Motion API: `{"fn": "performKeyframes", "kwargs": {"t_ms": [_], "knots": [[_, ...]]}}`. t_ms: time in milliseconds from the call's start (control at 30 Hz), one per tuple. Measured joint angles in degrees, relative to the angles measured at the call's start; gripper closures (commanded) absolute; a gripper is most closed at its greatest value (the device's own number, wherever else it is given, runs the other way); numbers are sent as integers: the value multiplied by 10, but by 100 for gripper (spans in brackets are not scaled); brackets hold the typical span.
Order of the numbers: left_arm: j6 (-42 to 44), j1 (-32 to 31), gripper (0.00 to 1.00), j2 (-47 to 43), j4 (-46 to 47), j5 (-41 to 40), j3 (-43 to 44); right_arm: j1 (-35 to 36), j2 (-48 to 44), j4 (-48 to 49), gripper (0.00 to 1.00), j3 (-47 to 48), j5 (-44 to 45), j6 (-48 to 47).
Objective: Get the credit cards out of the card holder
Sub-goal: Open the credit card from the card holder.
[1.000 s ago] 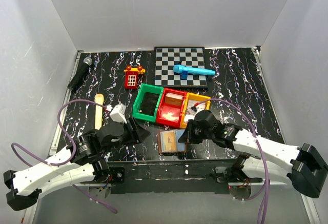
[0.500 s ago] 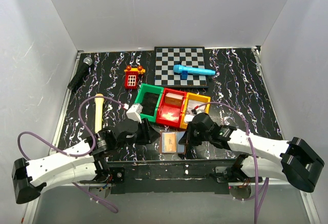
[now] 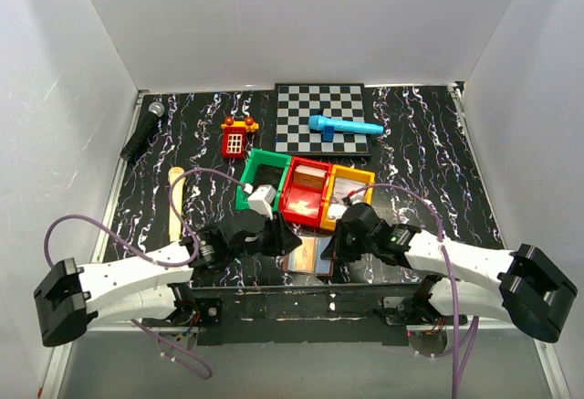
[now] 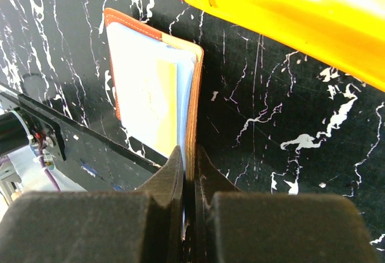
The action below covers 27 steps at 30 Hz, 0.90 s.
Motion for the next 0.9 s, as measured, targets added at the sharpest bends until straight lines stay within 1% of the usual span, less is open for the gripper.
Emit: {"fn": "performKeyframes", "kwargs": {"t_ms": [100, 200, 400, 500, 600, 633, 767, 900], "knots": [[9, 0, 73, 48, 22, 7, 0, 0, 7, -6, 97, 0, 0, -1], [15, 0, 73, 98, 38, 20, 0, 0, 11, -14, 89, 0, 0, -1], [22, 0, 73, 155, 73, 47, -3, 0, 9, -34, 74, 0, 8, -2], [24, 0, 73, 173, 83, 53, -4, 0, 3, -52, 70, 1, 16, -4], [25, 0, 73, 181, 89, 57, -6, 0, -5, -68, 74, 1, 23, -7], [24, 0, 73, 181, 90, 58, -8, 0, -6, -71, 79, 2, 25, -9], [22, 0, 73, 179, 92, 58, -13, 0, 1, -76, 90, 10, 24, -20], [20, 0, 69, 162, 92, 58, -29, 0, 27, -66, 94, 23, 20, -28]]}}
